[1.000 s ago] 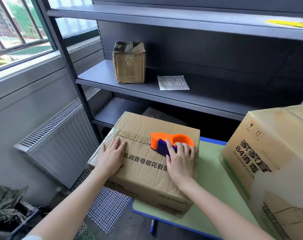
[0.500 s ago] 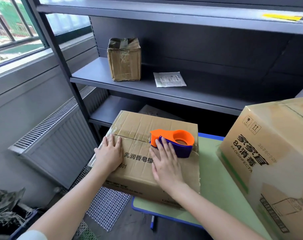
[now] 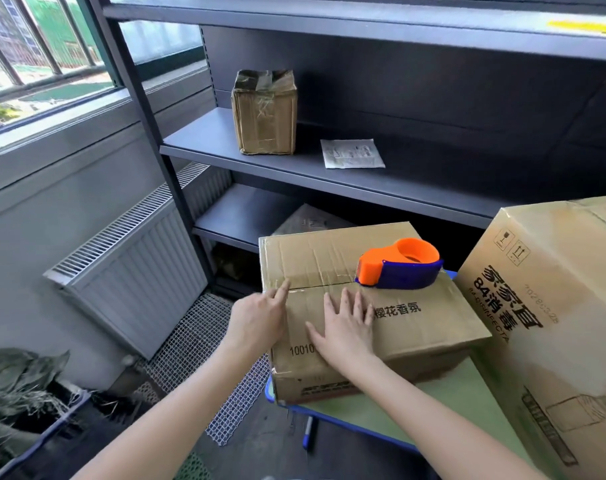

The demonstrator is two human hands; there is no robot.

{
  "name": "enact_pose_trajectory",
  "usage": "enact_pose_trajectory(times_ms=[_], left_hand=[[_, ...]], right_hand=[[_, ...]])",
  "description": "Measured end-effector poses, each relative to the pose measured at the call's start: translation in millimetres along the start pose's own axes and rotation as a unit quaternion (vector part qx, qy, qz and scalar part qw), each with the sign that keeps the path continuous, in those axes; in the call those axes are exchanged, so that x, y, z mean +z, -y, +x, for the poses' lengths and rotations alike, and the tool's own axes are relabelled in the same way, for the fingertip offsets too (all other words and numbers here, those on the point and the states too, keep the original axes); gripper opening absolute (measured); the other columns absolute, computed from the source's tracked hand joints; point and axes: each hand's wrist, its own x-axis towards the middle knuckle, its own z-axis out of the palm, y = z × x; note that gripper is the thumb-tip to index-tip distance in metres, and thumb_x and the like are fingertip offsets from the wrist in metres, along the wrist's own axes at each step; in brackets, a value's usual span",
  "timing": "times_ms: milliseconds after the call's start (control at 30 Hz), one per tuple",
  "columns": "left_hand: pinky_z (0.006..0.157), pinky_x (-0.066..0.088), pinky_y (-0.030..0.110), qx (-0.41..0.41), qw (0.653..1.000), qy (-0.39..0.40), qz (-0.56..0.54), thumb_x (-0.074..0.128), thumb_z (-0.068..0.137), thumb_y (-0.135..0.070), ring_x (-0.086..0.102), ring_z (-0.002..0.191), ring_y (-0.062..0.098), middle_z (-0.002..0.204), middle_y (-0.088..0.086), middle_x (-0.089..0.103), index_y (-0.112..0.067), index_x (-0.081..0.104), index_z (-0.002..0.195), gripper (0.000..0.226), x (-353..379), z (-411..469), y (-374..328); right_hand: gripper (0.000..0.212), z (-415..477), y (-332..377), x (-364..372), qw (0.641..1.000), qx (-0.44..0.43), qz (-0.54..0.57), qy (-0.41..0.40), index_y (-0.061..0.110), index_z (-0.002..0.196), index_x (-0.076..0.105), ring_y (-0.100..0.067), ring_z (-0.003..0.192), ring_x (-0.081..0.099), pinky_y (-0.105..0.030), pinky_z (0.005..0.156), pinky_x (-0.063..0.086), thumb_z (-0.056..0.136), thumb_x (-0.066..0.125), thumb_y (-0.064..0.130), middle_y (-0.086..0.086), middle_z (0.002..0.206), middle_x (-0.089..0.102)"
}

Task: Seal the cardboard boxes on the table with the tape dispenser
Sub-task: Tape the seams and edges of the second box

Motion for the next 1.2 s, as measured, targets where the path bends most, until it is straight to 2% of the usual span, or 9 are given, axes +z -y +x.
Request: enact_pose_trajectory(times_ms=[67,133,200,267,600,733,867,1000,1200], left_hand=[[0.042,0.049,0.024,0.05,0.998,-0.031,0.006,0.089,0.04,-0.012,0.067,0.068,0.021,0.086,0.003,0.071,-0.011,0.069,0.111,0.074,10,8,18],[0.071,0.056,0.033,0.111,0.994,-0.006,-0.006,0.086,0.05,-0.008,0.067,0.097,0.028,0.112,0.01,0.068,-0.013,0.065,0.119,0.072,14,15,31],[0.109,0.032,0.039,0.136,0.989,0.029,-0.042,0.067,0.078,-0.007,0.037,0.135,0.03,0.147,0.011,0.039,-0.017,0.045,0.14,0.067,18,19,34],[0.117,0.005,0.035,0.148,0.985,0.076,-0.053,0.044,0.093,-0.008,0.007,0.145,0.027,0.157,0.005,0.011,-0.021,0.021,0.15,0.063,22,22,35],[0.114,-0.004,0.032,0.187,0.974,0.074,-0.103,0.05,0.078,0.006,0.008,0.145,0.025,0.157,0.003,0.013,-0.023,0.011,0.148,0.085,32,22,50],[0.109,0.031,0.043,0.224,0.973,0.043,-0.041,0.086,0.053,-0.02,0.042,0.133,0.024,0.147,0.003,0.04,-0.023,0.035,0.144,0.105,42,12,51],[0.092,0.048,0.036,0.229,0.973,0.006,-0.016,0.083,0.04,-0.059,0.059,0.11,0.022,0.134,0.003,0.055,-0.026,0.039,0.139,0.113,46,5,38],[0.085,0.046,0.031,0.239,0.971,-0.011,0.007,0.043,0.06,-0.084,0.057,0.098,0.021,0.129,0.005,0.057,-0.032,0.038,0.138,0.094,44,1,9],[0.081,0.035,0.029,0.311,0.943,-0.11,-0.042,0.037,0.088,-0.054,0.054,0.084,0.021,0.111,0.005,0.064,-0.027,0.062,0.124,0.052,44,0,-43]], right_hand=[[0.074,-2,4,0,1.0,-0.002,0.006,0.014,0.016,0.151,0.004,-0.038,0.143,-0.008,-0.053,0.113,-0.005,0.095,0.029,0.056,-0.018,0.156,-0.006],[0.075,-4,10,-1,1.0,-0.004,0.011,0.022,0.015,0.151,0.004,-0.038,0.143,-0.009,-0.054,0.114,-0.005,0.094,0.031,0.056,-0.017,0.156,-0.007],[0.079,-4,18,-1,1.0,-0.001,0.011,0.028,0.013,0.151,0.004,-0.038,0.143,-0.01,-0.056,0.113,-0.005,0.093,0.032,0.058,-0.018,0.156,-0.007],[0.088,-3,27,0,0.999,0.016,0.014,0.04,0.01,0.15,0.003,-0.04,0.142,-0.011,-0.059,0.111,-0.006,0.089,0.033,0.065,-0.02,0.155,-0.007],[0.128,-2,56,8,0.996,0.044,0.007,0.073,0.0,0.145,-0.014,-0.039,0.139,-0.023,-0.069,0.102,-0.013,0.067,0.047,0.082,-0.028,0.15,-0.02],[0.125,-6,48,4,0.995,0.021,-0.014,0.102,-0.001,0.146,-0.01,-0.042,0.139,-0.019,-0.071,0.103,-0.009,0.068,0.056,0.072,-0.029,0.15,-0.018],[0.122,-9,14,-4,0.99,-0.053,-0.042,0.122,0.001,0.147,-0.01,-0.037,0.14,-0.021,-0.066,0.107,-0.01,0.07,0.06,0.065,-0.025,0.151,-0.022],[0.116,-12,-39,-21,0.979,-0.121,-0.053,0.158,0.009,0.148,-0.014,-0.023,0.141,-0.024,-0.052,0.114,-0.01,0.075,0.065,0.052,-0.012,0.152,-0.027],[0.118,-19,-97,-44,0.955,-0.128,-0.083,0.253,0.014,0.146,-0.02,-0.018,0.14,-0.024,-0.045,0.115,-0.01,0.077,0.074,0.03,-0.002,0.152,-0.03]])
